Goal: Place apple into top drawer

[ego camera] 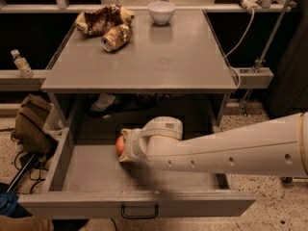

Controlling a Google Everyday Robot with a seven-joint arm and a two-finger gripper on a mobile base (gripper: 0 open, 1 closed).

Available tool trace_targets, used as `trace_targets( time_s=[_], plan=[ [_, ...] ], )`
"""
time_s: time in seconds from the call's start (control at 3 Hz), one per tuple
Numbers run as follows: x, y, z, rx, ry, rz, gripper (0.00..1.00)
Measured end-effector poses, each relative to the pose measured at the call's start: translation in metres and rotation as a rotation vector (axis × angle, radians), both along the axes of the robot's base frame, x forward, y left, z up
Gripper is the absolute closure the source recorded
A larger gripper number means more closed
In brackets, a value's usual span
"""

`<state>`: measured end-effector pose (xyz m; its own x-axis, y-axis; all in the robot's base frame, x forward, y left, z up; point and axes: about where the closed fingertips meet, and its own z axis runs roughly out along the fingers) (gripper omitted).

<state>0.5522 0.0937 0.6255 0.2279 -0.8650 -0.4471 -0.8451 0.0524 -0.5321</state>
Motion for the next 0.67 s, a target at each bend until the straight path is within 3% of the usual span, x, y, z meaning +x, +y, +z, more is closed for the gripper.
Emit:
trace_targets(
  time_s=[0.67],
  plan=[
    [0.0000, 0.0000, 0.0000, 0.000, 0.000, 0.000, 0.37]
  ],
)
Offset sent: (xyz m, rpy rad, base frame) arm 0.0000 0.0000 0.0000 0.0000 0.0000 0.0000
